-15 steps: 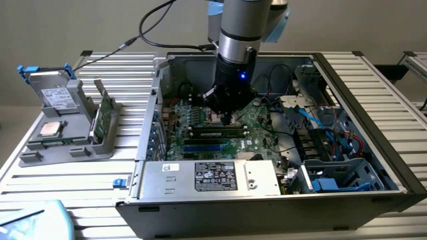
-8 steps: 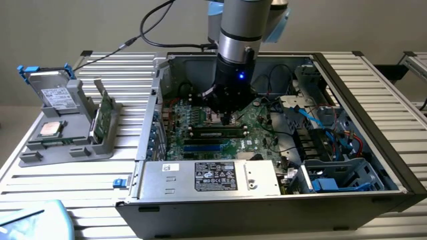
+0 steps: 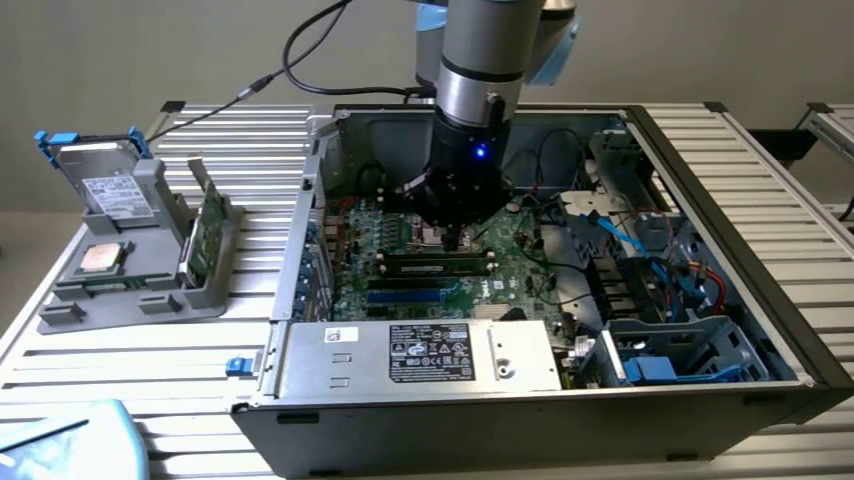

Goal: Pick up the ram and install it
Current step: 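Press down the ram until it locks into place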

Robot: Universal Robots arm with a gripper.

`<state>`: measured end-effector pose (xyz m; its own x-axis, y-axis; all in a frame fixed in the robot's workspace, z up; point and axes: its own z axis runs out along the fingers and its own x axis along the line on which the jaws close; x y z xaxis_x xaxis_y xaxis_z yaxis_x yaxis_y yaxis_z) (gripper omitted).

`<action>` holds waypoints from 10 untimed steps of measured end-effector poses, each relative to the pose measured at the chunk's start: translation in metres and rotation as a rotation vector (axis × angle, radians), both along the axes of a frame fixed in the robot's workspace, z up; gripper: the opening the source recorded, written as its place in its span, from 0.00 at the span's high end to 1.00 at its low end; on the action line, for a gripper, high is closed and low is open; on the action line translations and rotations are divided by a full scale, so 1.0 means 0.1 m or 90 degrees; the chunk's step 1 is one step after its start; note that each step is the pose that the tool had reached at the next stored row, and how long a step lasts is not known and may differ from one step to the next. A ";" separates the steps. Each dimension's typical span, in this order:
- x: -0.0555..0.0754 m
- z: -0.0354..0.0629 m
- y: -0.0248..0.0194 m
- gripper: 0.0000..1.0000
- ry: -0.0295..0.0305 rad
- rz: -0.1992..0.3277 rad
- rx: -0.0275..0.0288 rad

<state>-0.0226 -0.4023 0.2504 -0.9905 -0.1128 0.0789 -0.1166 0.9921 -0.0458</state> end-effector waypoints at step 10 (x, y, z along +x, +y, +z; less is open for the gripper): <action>-0.01 0.010 0.000 0.89 0.0001 -0.036 -0.0134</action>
<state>-0.0231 -0.4022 0.2514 -0.9952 -0.0551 0.0808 -0.0605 0.9959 -0.0668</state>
